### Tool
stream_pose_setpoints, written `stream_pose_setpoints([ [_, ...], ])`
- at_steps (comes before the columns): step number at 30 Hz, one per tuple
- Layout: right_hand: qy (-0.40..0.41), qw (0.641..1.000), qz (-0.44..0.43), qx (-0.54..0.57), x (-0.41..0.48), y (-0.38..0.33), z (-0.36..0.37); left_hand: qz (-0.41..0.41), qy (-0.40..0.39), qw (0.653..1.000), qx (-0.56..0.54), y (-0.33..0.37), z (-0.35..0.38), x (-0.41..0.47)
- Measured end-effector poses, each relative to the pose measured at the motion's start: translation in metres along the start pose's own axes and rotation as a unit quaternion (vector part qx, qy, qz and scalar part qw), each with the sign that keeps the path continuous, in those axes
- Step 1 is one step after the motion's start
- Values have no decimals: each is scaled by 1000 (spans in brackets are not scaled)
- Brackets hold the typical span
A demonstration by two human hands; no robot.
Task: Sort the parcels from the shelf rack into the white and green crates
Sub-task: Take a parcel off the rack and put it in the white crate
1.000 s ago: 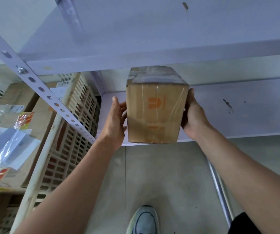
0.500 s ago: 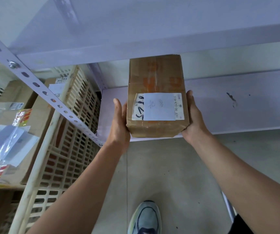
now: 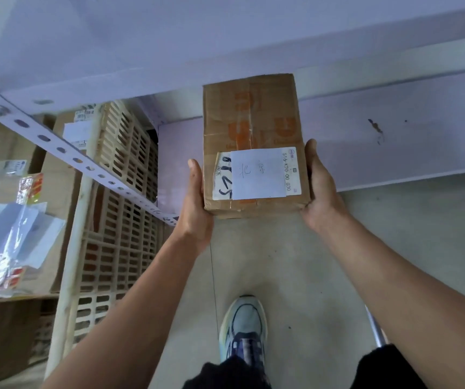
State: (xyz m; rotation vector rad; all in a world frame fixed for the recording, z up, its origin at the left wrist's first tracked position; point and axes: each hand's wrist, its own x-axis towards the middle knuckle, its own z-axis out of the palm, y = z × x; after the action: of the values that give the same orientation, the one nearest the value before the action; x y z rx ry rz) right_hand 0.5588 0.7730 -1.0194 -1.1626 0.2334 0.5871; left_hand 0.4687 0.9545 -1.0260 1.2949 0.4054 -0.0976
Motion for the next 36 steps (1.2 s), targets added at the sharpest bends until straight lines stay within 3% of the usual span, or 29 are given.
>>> stream_pose_setpoints([
  [9, 59, 995, 84, 8, -118, -13, -4, -115, 44, 991, -61, 31, 36, -114],
  [21, -8, 992, 114, -61, -265, -62, 51, -140, 141, 973, -119, 130, 55, -291],
  [28, -35, 987, 140, -72, -306, -60, 112, -138, 170, 964, -153, 167, 14, -351],
  [36, -50, 982, 154, -101, -309, -18, 214, -144, 181, 965, -124, 187, -93, -379],
])
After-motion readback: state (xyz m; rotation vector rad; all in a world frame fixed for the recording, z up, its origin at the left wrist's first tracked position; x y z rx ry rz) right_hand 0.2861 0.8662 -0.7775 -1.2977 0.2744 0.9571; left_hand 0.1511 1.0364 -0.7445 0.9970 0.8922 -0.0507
